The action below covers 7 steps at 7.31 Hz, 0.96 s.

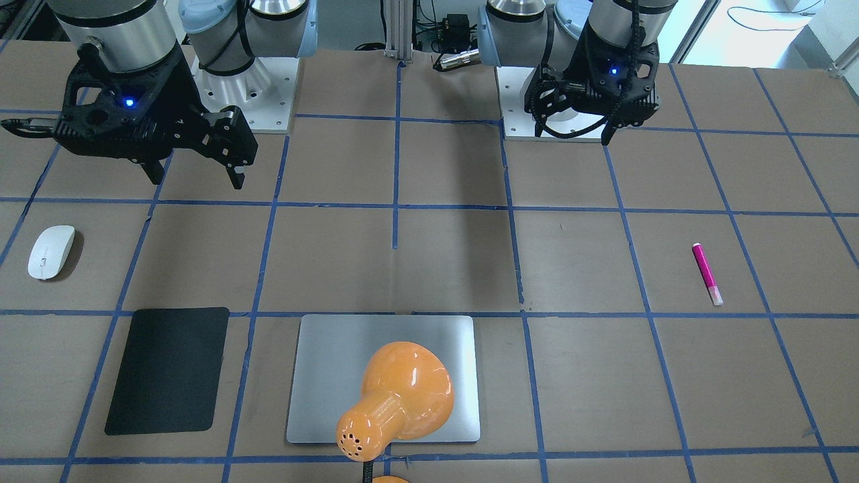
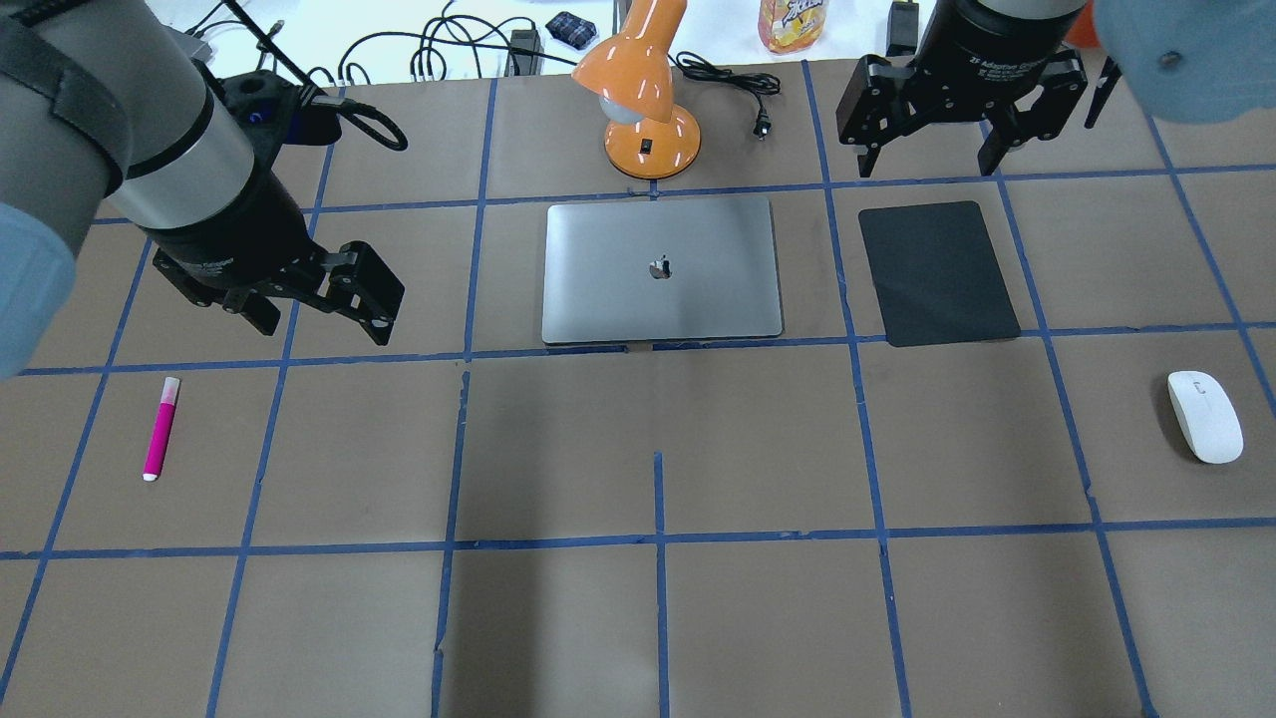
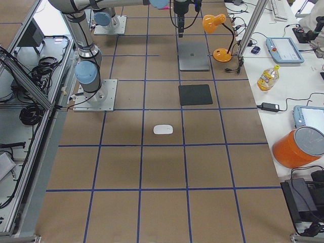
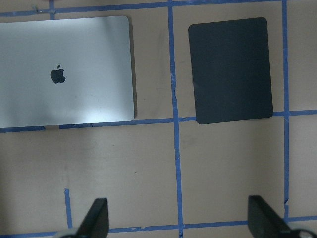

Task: Place pen and mouse around notebook

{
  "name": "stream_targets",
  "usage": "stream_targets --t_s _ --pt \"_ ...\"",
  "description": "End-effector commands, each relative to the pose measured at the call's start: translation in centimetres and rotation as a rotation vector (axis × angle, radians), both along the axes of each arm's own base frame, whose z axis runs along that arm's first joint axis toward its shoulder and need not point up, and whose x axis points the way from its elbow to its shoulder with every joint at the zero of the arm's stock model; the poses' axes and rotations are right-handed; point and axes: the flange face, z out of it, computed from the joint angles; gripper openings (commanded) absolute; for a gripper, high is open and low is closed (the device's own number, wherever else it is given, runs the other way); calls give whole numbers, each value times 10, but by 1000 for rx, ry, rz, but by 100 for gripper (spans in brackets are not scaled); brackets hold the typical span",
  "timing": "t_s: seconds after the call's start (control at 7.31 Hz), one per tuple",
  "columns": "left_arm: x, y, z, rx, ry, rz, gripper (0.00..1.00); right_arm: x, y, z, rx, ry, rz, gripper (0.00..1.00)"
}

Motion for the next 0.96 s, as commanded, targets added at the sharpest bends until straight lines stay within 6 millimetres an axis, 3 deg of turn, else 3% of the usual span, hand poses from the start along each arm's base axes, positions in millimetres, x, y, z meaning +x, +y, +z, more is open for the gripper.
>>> stream_targets --t_s 0.0,0.82 --pt "-1 0 -2 1 -2 -3 100 0 0 0 1 0 0 100" --pt "6 -8 -1 -28 -3 12 100 0 -1 -2 4 0 0 100"
